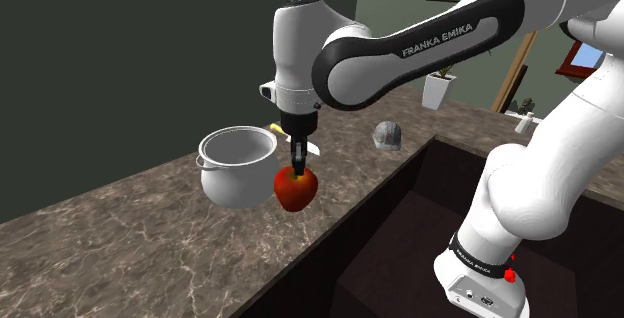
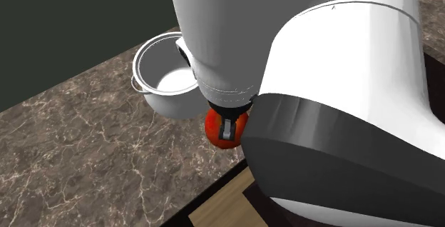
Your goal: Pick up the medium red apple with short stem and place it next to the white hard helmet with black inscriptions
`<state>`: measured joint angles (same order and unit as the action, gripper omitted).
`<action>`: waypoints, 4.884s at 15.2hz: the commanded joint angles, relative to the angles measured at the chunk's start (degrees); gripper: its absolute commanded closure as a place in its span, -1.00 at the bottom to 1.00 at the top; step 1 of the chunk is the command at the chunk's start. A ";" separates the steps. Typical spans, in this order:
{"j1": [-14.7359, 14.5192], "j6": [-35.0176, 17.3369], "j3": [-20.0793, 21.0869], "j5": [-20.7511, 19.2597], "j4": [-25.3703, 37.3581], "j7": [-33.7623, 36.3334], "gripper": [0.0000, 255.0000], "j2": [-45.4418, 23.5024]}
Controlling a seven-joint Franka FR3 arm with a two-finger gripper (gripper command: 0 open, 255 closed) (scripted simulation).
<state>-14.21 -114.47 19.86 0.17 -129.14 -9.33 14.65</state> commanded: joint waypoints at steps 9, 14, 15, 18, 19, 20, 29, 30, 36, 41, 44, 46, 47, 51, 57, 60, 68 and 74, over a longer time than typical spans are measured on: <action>0.07 7.80 -0.59 0.37 6.27 -0.86 1.00 1.62; 0.15 11.65 -0.81 0.39 9.84 -1.15 1.00 1.92; 0.17 12.42 -0.85 0.39 10.59 -1.20 1.00 1.94; 0.24 14.72 -0.95 0.35 12.91 -1.33 1.00 1.92; 0.26 15.49 -0.98 0.33 13.71 -1.37 1.00 1.89; 0.28 16.13 -1.00 0.31 14.39 -1.40 1.00 1.85; 5.06 14.75 -9.41 -1.99 12.98 -13.90 1.00 2.39; 5.60 14.60 -10.31 -2.29 13.14 -15.24 1.00 2.15; 8.85 13.75 -15.50 -3.89 15.46 -23.11 1.00 -0.54; 11.58 13.26 -19.48 -4.75 19.20 -29.53 1.00 -4.28; 13.19 13.16 -21.72 -4.94 22.26 -33.33 1.00 -7.15; 14.28 13.19 -23.14 -4.91 24.66 -35.86 1.00 -9.32; 14.83 13.25 -23.82 -4.85 25.98 -37.11 1.00 -10.48; 17.12 13.80 -26.36 -4.22 32.04 -42.11 1.00 -15.65; 21.10 15.97 -29.45 -2.21 44.08 -49.39 1.00 -25.16; 23.53 17.98 -30.56 -0.76 51.94 -52.83 1.00 -30.92; 27.68 20.05 -31.48 1.56 63.67 -57.24 1.00 -40.52; 27.25 14.72 -31.46 1.32 57.12 -57.03 1.00 -39.29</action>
<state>13.14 -98.85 -11.61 1.54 -70.99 -66.43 -24.83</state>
